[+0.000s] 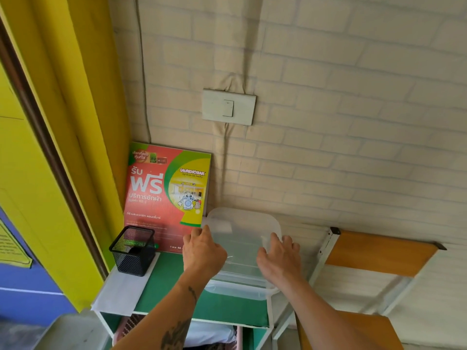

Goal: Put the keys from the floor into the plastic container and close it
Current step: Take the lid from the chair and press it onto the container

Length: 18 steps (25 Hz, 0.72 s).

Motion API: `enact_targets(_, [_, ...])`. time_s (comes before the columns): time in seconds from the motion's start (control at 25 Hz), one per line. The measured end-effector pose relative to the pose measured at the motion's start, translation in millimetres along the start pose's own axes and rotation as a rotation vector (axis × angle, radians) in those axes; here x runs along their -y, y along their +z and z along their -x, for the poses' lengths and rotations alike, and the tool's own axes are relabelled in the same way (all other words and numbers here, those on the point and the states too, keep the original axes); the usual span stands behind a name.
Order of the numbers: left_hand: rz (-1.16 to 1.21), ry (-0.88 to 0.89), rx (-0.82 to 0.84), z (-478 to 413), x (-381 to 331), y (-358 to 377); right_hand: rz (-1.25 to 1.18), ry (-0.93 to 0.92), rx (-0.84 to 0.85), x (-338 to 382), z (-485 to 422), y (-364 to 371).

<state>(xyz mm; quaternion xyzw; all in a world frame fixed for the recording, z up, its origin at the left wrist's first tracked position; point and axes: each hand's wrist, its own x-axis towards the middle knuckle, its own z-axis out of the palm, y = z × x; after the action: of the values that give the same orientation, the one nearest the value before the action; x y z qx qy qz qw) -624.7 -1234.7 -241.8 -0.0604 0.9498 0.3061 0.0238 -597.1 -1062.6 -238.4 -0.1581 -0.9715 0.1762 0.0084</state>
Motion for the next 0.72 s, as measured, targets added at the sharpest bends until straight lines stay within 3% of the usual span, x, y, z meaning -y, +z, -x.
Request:
enact_targets(0.52, [-0.101, 0.061, 0.006, 7.7, 10.6, 3.2, 0.157, -0.059, -0.015, -5.4, 17.0, 15.1])
enact_targets(0.72, [-0.210, 0.308, -0.135, -0.1, -0.7, -0.2, 0.112, -0.082, 0.028, -6.6, 2.6, 11.6])
